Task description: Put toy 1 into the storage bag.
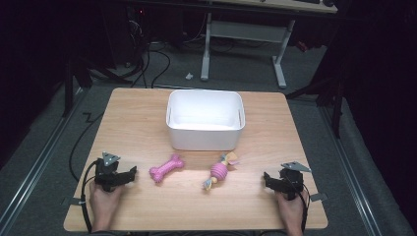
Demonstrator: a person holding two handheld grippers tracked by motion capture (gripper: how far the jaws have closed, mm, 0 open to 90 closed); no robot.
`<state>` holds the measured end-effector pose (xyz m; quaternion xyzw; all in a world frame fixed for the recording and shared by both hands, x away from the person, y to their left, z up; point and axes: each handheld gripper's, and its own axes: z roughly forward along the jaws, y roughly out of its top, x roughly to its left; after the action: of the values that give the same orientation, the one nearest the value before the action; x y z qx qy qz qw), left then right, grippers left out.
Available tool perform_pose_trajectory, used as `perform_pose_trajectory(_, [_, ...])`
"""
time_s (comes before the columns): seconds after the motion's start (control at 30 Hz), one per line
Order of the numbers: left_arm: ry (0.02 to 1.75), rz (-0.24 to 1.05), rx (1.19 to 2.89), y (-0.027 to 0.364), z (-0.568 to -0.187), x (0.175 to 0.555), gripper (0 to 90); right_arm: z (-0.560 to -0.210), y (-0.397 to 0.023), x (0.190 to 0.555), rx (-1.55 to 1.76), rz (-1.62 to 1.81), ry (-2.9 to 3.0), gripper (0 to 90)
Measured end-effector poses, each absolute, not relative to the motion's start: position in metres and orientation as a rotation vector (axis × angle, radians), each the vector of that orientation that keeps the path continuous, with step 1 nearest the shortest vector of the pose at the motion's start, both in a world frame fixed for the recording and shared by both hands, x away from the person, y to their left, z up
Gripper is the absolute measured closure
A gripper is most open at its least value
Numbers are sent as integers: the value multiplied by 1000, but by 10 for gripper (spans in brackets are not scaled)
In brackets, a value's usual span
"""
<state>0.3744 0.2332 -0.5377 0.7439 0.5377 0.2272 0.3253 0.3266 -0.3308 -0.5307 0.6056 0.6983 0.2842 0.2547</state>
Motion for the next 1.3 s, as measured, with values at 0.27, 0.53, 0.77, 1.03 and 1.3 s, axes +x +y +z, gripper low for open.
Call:
perform_pose_trajectory(0.27, [1410, 593, 1947, 233, -538, 375, 163, -531, -330, 326, 1635, 777, 1899, 165])
perform_pose_trajectory(0.53, [1409, 592, 1948, 232, -538, 374, 162, -531, -329, 326, 1626, 780, 1906, 171])
perform_pose_trajectory(0.77, [1393, 586, 1960, 233, -538, 373, 162, -531, -329, 326, 1627, 782, 1904, 175])
perform_pose_trajectory(1.03, [1383, 569, 1953, 235, -537, 373, 168, -531, -329, 326, 1627, 783, 1905, 174])
perform_pose_trajectory(1.3, [1363, 559, 1957, 236, -534, 371, 201, -531, -329, 325, 1618, 784, 1914, 174])
